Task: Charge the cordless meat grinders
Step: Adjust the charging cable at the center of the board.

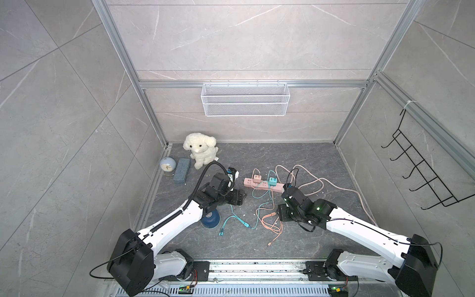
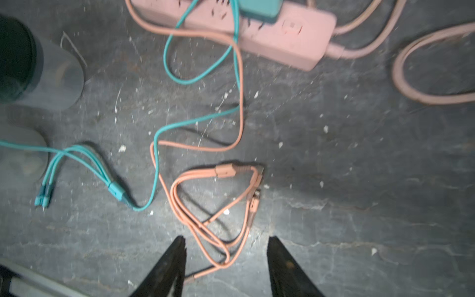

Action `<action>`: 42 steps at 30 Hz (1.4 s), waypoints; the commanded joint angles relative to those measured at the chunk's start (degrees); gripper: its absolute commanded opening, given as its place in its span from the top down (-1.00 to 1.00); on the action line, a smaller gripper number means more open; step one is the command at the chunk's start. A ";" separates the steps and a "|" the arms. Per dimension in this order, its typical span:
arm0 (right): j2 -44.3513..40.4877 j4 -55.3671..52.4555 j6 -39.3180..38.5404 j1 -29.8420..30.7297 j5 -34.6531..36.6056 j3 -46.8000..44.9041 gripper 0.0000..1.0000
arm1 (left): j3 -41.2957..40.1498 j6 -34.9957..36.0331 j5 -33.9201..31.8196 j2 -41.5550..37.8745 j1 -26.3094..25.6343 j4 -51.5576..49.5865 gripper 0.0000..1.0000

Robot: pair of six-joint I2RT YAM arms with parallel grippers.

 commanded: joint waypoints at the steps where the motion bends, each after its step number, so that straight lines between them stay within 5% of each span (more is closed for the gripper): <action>1: -0.70 -1.20 4.58 2.46 -1.71 -4.72 -0.09 | 1.37 -2.06 -2.30 -0.16 -1.45 0.92 -0.52; 14: 3.79 8.98 8.86 5.12 -0.24 -11.51 -0.08 | 0.31 -3.53 -2.59 -1.45 -2.85 0.48 -0.52; 29: 14.32 10.65 10.42 2.84 5.92 -9.07 0.19 | 2.14 -1.33 -2.54 0.10 -2.85 -0.04 -0.52; 42: 16.45 12.31 6.53 2.83 5.92 -7.79 0.85 | 4.06 0.60 -2.59 2.10 -2.24 -0.83 -0.53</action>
